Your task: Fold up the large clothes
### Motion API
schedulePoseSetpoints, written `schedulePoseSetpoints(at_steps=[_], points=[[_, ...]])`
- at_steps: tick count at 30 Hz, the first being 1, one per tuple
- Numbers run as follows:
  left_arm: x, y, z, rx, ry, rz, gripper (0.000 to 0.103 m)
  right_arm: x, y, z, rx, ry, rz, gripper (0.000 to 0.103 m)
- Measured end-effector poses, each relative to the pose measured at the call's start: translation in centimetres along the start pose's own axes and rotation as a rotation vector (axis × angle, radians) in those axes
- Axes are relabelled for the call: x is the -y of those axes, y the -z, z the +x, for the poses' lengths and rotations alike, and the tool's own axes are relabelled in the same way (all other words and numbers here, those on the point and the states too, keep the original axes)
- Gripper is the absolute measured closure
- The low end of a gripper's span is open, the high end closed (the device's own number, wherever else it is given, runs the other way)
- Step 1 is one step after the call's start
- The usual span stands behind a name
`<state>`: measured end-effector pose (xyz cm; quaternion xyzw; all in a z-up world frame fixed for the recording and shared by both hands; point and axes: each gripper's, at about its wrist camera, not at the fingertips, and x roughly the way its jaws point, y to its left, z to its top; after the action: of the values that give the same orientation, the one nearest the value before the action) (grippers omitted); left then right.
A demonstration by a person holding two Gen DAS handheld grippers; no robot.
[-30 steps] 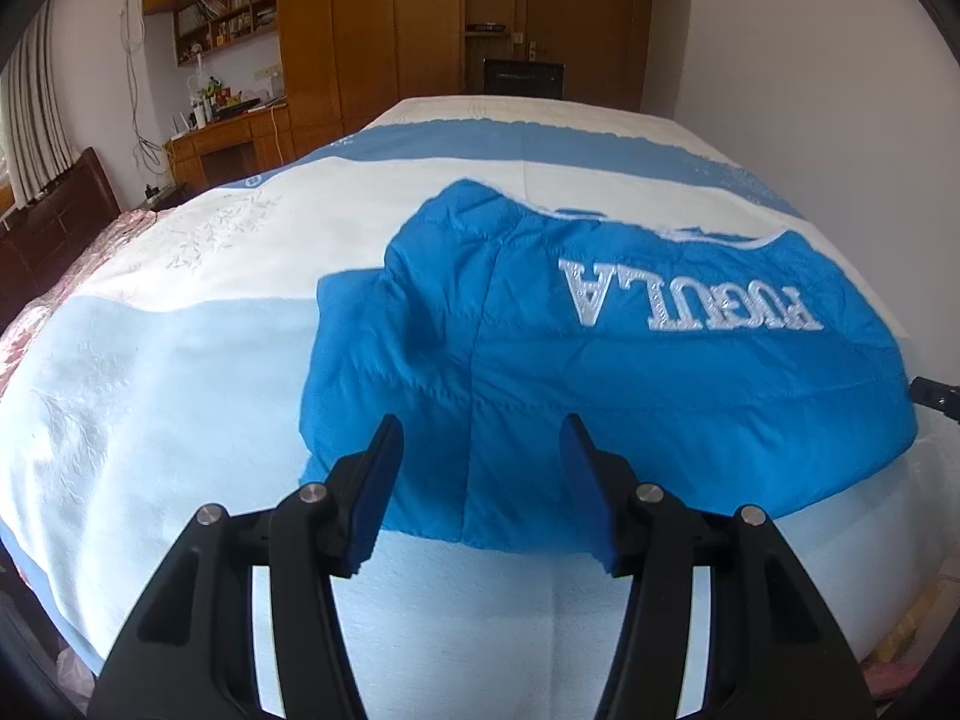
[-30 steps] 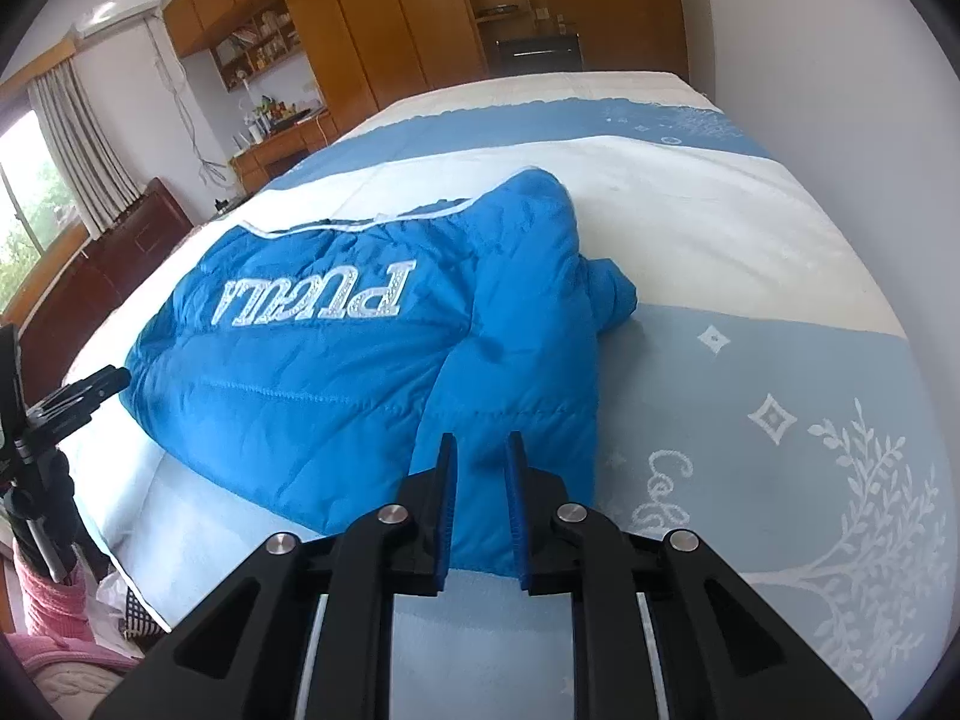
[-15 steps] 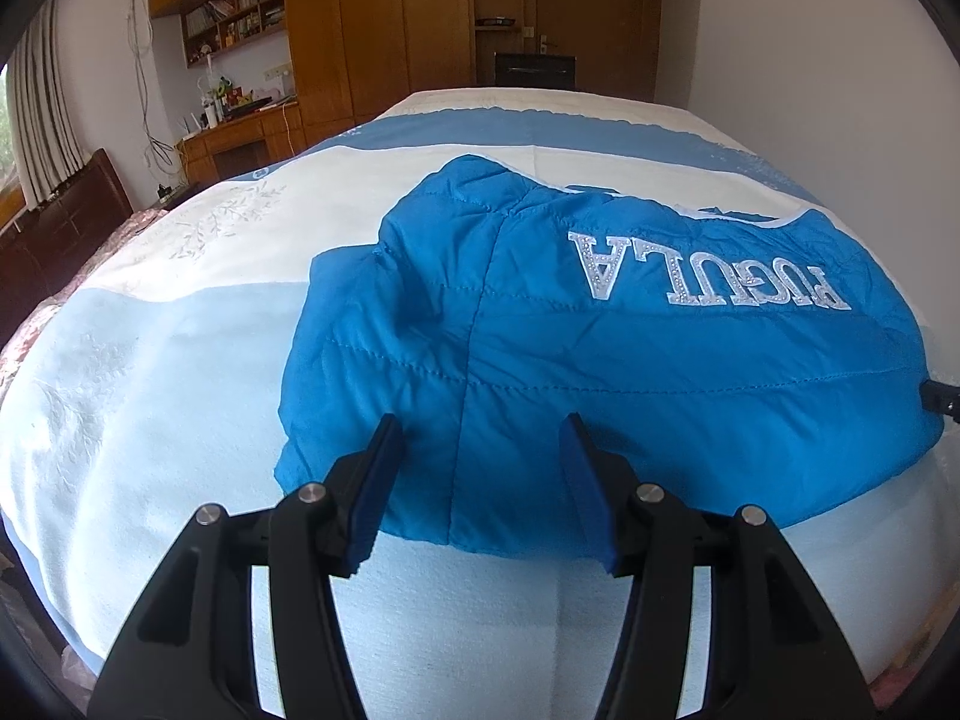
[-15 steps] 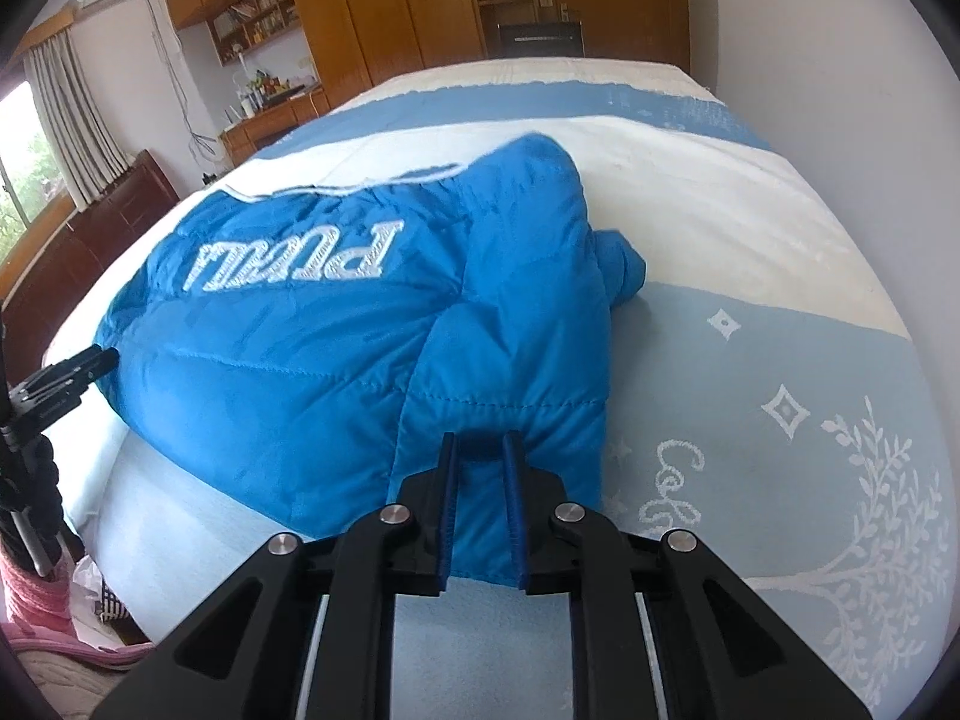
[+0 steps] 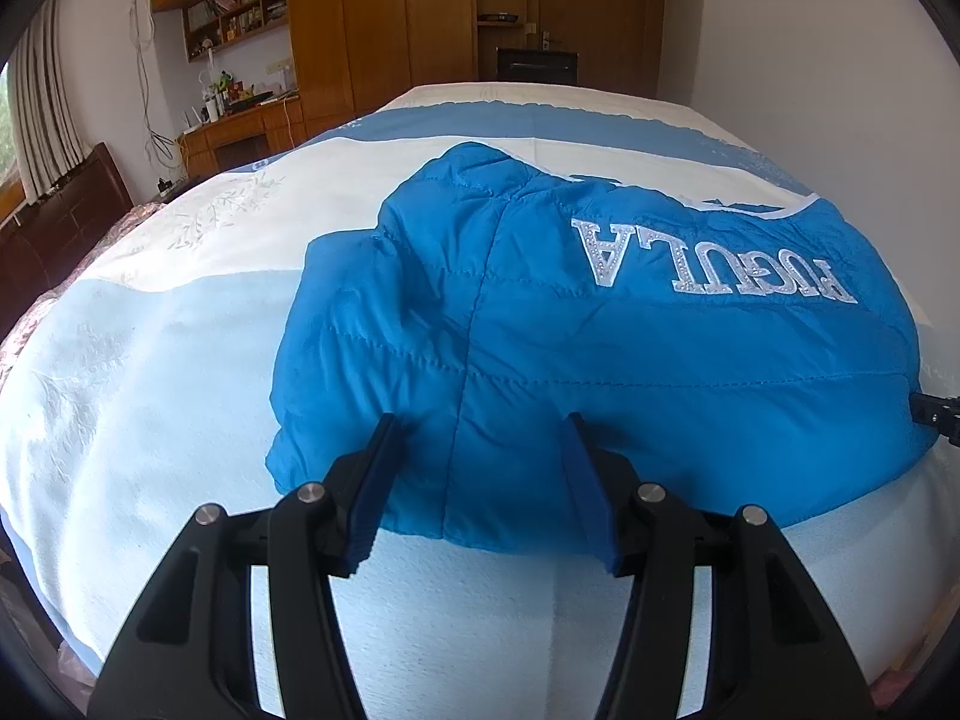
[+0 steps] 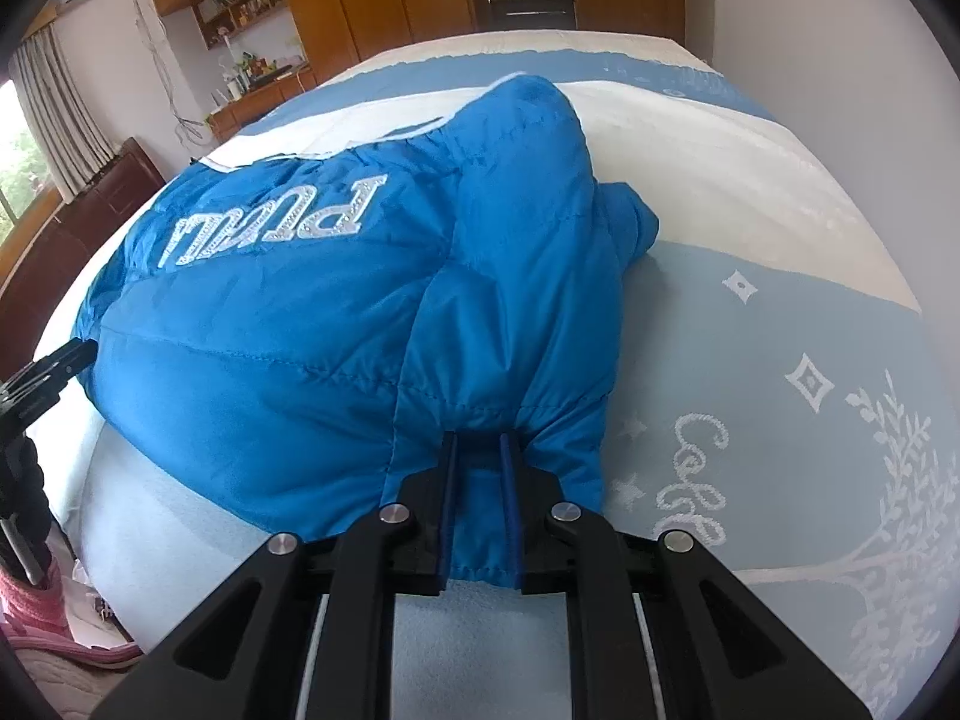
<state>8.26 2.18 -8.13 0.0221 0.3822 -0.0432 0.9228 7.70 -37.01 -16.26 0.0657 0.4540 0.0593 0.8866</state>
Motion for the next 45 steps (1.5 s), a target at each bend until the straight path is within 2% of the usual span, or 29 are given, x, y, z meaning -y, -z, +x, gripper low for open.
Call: schedulePoseSetpoints(at_steps=[8,11,14,17,21,24,29,31,35,36,39,41,43,45], points=[[-0.3,0.0,0.4,-0.010,0.012,-0.009,0.048,0.0,0.2,0.3,0.006,0.009,0.011,0.091],[-1.0,0.0,-0.2,-0.031,0.040,-0.049,0.045,0.1,0.1,0.2,-0.001,0.010,0.012,0.091],[-3.2,0.4,-1.3,-0.060,0.105,-0.169,0.038,0.2,0.0,0.1,-0.006,0.001,0.012,0.091],[-6.1,1.6,-1.8,-0.094,0.165,-0.334,0.036,0.4,-0.2,0.1,-0.008,-0.010,0.017,0.091],[-8.1,3.1,-0.9,-0.120,0.308,-0.506,0.033,0.6,-0.3,0.2,-0.012,-0.024,0.024,0.091],[-8.7,3.4,0.4,-0.122,0.369,-0.583,0.033,0.7,-0.3,0.1,-0.013,-0.034,0.026,0.091],[-10.5,3.7,3.0,-0.108,0.399,-0.745,0.033,1.0,-0.3,0.1,-0.011,-0.051,0.034,0.091],[-11.3,3.9,3.3,-0.070,0.433,-0.815,0.033,1.1,-0.3,0.1,-0.010,-0.053,0.033,0.091],[-12.4,3.5,3.9,0.011,0.419,-0.889,0.033,1.3,-0.4,0.1,-0.017,-0.058,0.034,0.091],[-12.5,3.3,4.4,0.004,0.418,-0.893,0.034,1.4,-0.4,0.1,-0.020,-0.061,0.036,0.091],[-11.9,2.5,5.0,-0.018,0.393,-0.873,0.052,1.6,-0.6,0.2,-0.030,-0.072,0.044,0.091],[-11.5,2.2,4.6,0.003,0.386,-0.863,0.067,1.5,-0.7,0.2,-0.039,-0.074,0.047,0.091],[-11.4,1.9,3.9,0.019,0.390,-0.840,0.071,1.4,-0.7,0.1,-0.046,-0.074,0.049,0.091],[-11.7,2.2,4.6,-0.010,0.403,-0.859,0.073,1.4,-0.7,0.1,-0.051,-0.074,0.048,0.091]])
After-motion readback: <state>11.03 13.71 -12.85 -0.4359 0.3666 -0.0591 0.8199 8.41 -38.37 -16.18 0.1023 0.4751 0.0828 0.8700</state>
